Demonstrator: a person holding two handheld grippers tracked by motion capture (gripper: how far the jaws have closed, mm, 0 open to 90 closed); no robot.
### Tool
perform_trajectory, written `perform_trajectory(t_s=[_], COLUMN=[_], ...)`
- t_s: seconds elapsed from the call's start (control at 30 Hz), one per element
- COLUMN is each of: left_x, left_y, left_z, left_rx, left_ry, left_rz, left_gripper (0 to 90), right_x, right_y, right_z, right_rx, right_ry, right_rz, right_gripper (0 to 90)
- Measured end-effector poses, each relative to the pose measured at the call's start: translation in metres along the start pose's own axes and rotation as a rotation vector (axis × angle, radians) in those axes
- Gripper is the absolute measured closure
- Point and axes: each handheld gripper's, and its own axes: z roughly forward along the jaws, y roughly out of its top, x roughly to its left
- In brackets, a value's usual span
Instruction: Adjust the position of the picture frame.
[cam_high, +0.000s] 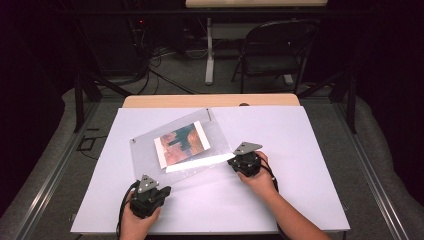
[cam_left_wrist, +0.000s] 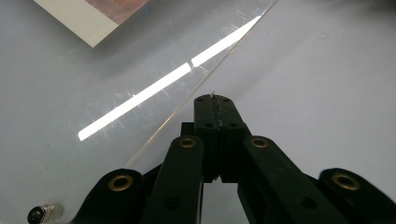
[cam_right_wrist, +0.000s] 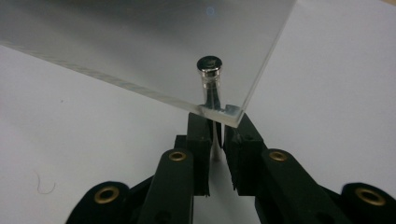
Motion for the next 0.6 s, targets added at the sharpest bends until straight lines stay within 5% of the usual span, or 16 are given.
perform_trajectory(t_s=[0.6], left_x=[-0.0011], left_y=[0.0018], left_z=[0.0046], left_rx=[0.013], left_ry=[-0.009], left_rz=[0.006], left_gripper=[90.0], right_x=[0.0043], right_y=[0.0043], right_z=[-0.0025], right_rx=[0.012], right_ry=[-0.023], right_rz=[-0.053], right_gripper=[85.0])
